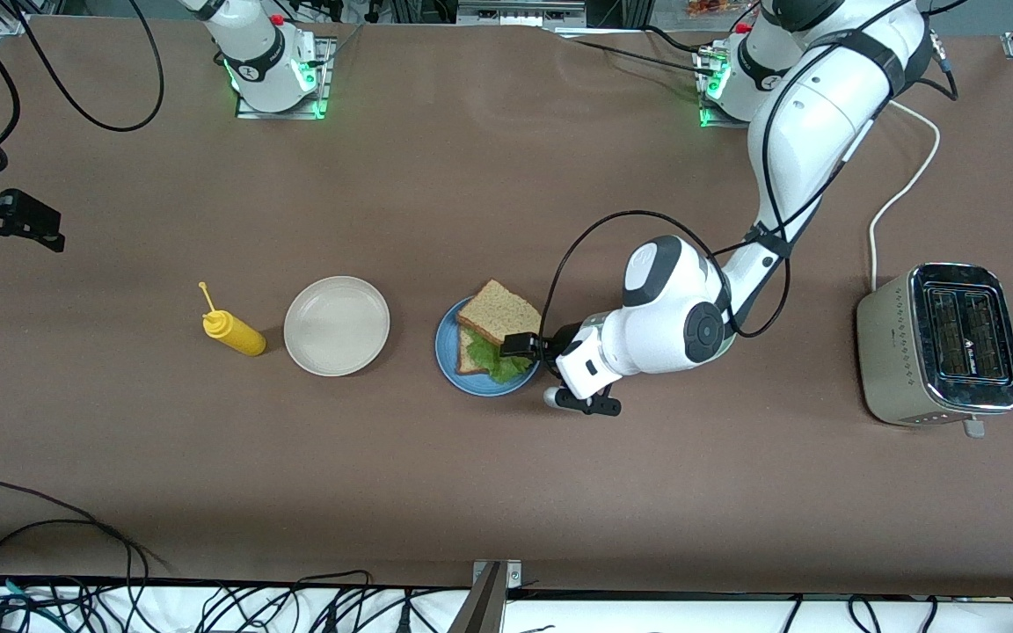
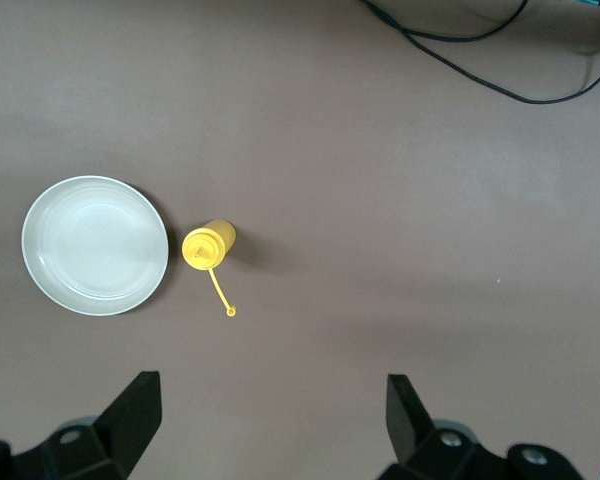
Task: Make sandwich in blue plate with both arms
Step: 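Lower the bread slice onto the lettuce with the left gripper, then open the left gripper and raise it away from the sandwich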
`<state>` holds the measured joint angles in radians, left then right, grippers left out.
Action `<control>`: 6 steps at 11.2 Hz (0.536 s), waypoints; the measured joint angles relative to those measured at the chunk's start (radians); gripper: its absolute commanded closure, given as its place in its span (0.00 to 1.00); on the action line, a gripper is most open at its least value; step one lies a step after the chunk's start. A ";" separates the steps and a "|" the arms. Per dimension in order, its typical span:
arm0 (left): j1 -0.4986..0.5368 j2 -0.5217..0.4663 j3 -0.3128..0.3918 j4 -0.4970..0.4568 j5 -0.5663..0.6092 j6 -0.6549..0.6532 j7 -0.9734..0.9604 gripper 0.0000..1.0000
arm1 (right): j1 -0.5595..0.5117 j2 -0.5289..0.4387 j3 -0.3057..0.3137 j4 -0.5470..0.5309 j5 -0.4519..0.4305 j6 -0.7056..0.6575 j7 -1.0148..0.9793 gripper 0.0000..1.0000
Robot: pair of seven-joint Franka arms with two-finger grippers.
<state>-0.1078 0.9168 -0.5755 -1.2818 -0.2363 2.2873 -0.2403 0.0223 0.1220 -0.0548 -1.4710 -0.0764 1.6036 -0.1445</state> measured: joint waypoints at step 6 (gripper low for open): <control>0.010 -0.166 0.031 0.010 0.053 -0.207 -0.033 0.00 | 0.000 0.000 0.000 0.000 -0.001 0.000 0.000 0.00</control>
<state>-0.0983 0.7508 -0.5443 -1.2718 -0.1832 2.0801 -0.2733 0.0224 0.1220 -0.0547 -1.4708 -0.0769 1.6034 -0.1445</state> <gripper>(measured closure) 0.000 0.000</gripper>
